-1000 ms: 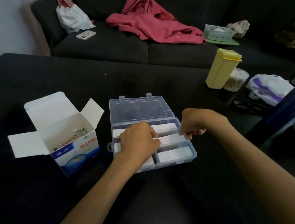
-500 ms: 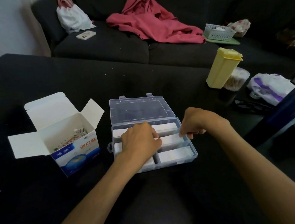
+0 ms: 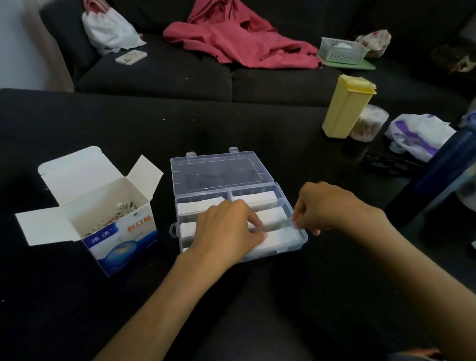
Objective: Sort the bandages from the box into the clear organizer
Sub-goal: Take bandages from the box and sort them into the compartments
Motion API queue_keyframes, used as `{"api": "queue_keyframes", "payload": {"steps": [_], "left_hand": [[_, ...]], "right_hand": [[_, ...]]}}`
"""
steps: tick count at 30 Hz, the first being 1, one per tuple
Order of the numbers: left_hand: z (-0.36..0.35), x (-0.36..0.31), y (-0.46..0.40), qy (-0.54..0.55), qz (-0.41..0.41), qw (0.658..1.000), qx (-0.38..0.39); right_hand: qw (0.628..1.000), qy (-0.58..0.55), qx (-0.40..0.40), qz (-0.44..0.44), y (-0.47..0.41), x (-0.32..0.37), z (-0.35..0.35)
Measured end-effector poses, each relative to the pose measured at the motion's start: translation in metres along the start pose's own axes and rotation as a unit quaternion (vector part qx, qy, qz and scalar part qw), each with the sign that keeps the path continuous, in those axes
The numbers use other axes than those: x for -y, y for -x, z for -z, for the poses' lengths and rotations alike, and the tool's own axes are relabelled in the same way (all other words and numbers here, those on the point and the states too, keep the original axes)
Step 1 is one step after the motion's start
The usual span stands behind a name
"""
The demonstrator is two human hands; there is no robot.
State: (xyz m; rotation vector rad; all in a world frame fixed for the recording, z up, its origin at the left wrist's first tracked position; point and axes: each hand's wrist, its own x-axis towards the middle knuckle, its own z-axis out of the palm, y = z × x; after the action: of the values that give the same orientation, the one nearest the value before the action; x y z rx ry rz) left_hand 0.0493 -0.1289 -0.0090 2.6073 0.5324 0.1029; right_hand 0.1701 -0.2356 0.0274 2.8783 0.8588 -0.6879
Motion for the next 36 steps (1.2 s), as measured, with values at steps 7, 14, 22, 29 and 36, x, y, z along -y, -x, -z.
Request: {"api": "queue_keyframes", "payload": {"steps": [7, 14, 22, 29, 36], "left_hand": [[-0.004, 0.004, 0.0, -0.028, 0.013, 0.999, 0.021], [-0.006, 0.005, -0.002, -0.017, 0.004, 1.0, 0.016], [-0.01, 0.008, -0.002, -0.012, 0.006, 1.0, 0.015], [0.011, 0.015, 0.013, 0.067, 0.022, 0.992, -0.109], [0.07, 0.063, 0.069, 0.03, 0.006, 0.907, -0.42]], "right_hand": [[0.999, 0.046, 0.028, -0.006, -0.005, 0.01, 0.005], [0.996, -0.014, 0.085, -0.019, -0.011, 0.008, 0.006], [0.992, -0.034, 0.12, -0.019, -0.004, 0.001, 0.007], [0.993, -0.111, 0.046, -0.007, 0.018, -0.002, 0.02], [0.953, -0.186, -0.09, 0.223, 0.034, 0.059, 0.018]]}}
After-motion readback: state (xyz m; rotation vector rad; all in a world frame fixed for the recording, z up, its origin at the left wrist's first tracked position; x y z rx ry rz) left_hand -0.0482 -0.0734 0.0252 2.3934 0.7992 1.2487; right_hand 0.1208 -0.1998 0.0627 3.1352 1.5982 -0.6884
